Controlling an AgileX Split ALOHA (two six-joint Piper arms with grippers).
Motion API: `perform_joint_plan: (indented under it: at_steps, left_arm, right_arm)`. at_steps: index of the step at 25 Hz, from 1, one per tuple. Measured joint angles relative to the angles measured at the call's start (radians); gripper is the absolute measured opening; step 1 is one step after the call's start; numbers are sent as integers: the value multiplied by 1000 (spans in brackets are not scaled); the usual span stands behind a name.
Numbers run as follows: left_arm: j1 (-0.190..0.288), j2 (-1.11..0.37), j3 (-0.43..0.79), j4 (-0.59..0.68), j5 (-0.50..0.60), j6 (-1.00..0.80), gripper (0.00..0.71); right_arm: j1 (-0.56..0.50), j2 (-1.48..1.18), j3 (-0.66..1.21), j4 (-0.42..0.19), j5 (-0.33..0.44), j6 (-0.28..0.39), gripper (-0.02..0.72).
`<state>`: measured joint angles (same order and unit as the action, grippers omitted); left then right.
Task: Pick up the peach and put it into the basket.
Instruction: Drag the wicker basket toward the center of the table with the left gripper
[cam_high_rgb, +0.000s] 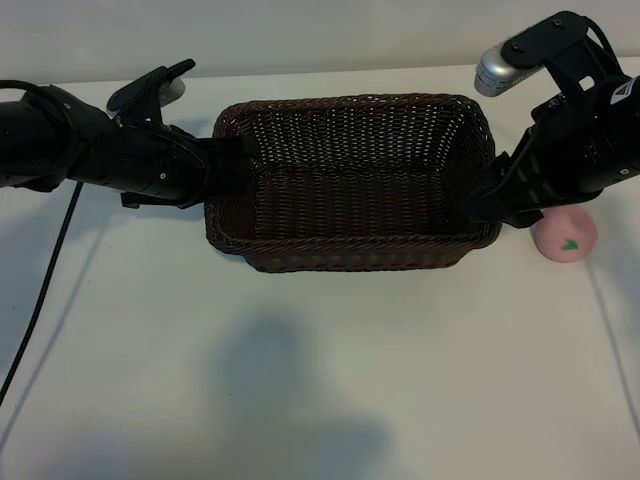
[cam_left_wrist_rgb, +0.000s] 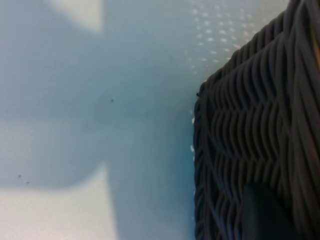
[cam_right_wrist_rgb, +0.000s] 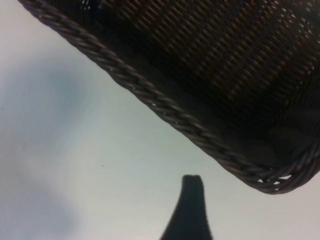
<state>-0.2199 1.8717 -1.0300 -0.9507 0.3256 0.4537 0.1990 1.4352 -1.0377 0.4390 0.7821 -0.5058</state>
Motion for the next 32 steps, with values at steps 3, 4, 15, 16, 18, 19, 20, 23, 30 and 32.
perform_joint_plan:
  at_steps: [3,4,15,16,18,19,20,23,30,32]
  left_arm:
    - [0,0,0,0,0,0,154]
    - [0,0,0,0,0,0,158]
    - [0,0,-6,-24,16,-11,531]
    - [0,-1,-6,-24,18,-11,565]
    - [0,-10,-6,-23,18,-12,609]
    - [0,-18,-6,-17,18,-12,618]
    - [0,-26,-6,-10,18,-14,624]
    - [0,-50,-7,39,18,-55,628]
    - [0,-89,-8,198,56,-187,628]
    - [0,-100,-8,219,73,-208,628]
  right_arm:
    - [0,0,0,0,0,0,594]
    - [0,0,0,0,0,0,594]
    - [0,0,0,0,0,0,594]
    - [0,0,0,0,0,0,594]
    - [0,0,0,0,1,0,594]
    - [0,0,0,0,1,0,594]
    - [0,0,0,0,1,0,594]
    - [0,0,0,0,2,0,594]
    - [0,0,0,0,4,0,594]
    - [0,0,0,0,4,0,594]
